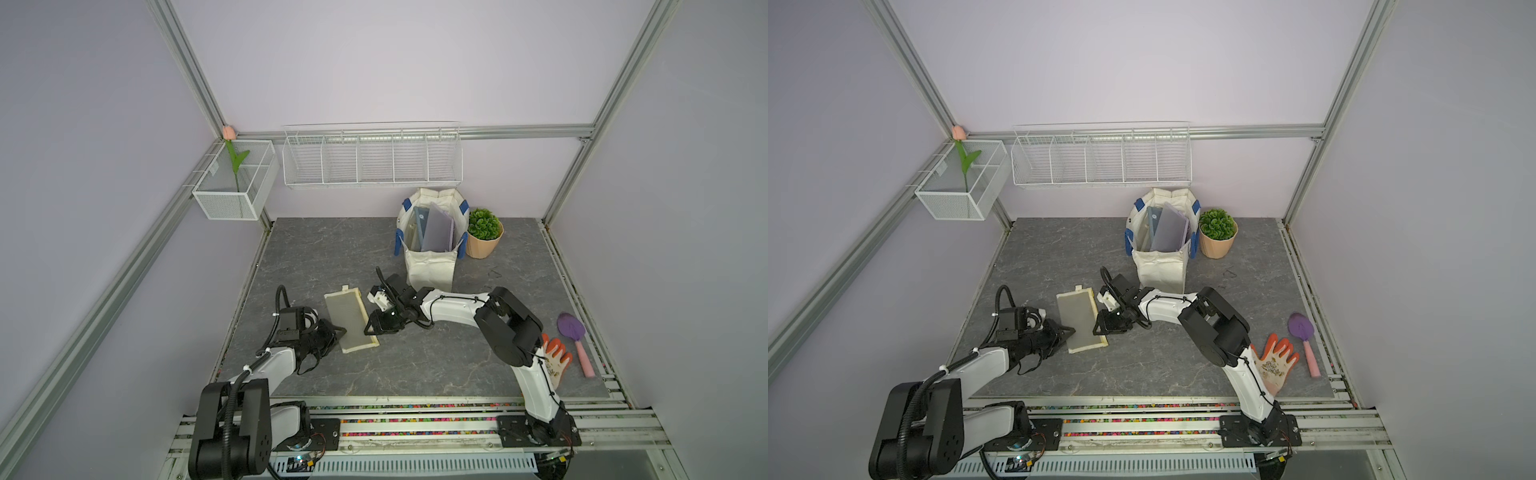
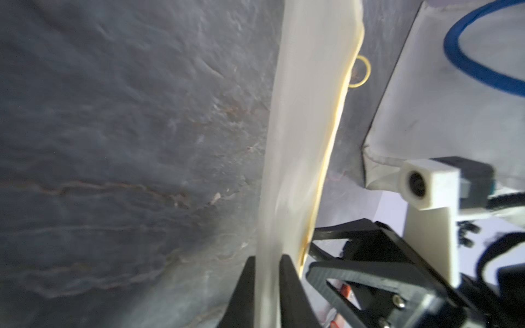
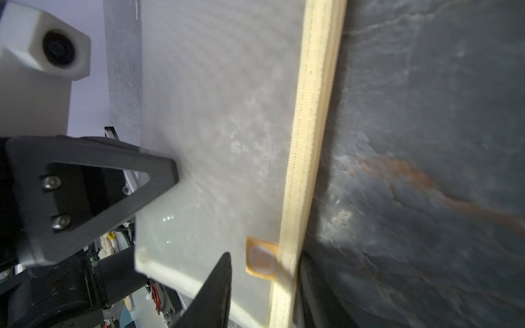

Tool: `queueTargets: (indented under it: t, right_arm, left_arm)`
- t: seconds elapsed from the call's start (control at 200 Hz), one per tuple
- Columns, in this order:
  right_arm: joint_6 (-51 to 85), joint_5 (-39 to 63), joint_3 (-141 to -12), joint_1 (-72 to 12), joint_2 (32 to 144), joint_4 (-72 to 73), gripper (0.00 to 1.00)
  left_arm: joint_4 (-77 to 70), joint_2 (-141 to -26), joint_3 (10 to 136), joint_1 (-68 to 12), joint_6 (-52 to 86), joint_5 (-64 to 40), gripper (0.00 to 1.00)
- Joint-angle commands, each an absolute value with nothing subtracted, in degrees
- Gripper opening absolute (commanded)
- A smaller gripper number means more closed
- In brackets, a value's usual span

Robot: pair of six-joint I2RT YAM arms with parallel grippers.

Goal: Put the pencil pouch into the canvas bag
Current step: Pick up the pencil pouch from the center of the board, then place the pencil pouch in the canvas bag.

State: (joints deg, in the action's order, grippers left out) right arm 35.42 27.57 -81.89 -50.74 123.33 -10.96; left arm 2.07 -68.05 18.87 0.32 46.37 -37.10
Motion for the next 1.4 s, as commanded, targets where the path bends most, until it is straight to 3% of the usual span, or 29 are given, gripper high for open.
queueTargets:
  t: [0.0, 0.035, 0.195, 0.49, 0.835, 1.23, 1.395]
  right_arm:
    - [35.0, 26.6, -79.8, -51.2, 120.1, -12.5, 0.46]
    - [34.5, 26.1, -79.6, -51.1, 118.6, -13.3, 0.50]
    - [31.9, 23.0, -80.0, -50.8, 109.8, -18.3, 0.64]
    - [29.7, 15.3, -79.8, -46.7, 89.6, -30.4, 0.87]
    - [26.2, 11.8, -80.4, -32.2, 73.4, -42.0, 0.99]
    - [21.9, 14.8, -79.0, -18.3, 65.0, -48.4, 1.00]
    - [21.5, 16.0, -78.2, -15.2, 63.2, -49.4, 1.00]
  left_arm:
    - [3.4, -63.4, 20.6, 0.2, 46.6, -36.3, 0.04]
    - [5.2, -61.4, 21.4, 0.2, 46.1, -36.1, 0.00]
    - [17.2, -53.7, 29.8, 0.0, 42.0, -34.5, 0.00]
    - [26.3, -60.0, 58.1, -7.8, 38.7, -33.2, 0.00]
    - [29.0, -85.7, 93.7, -21.9, 37.7, -32.9, 0.00]
    - [36.4, -121.9, 133.8, -28.6, 39.3, -33.3, 0.00]
    - [38.3, -131.3, 143.5, -29.7, 41.0, -33.9, 0.00]
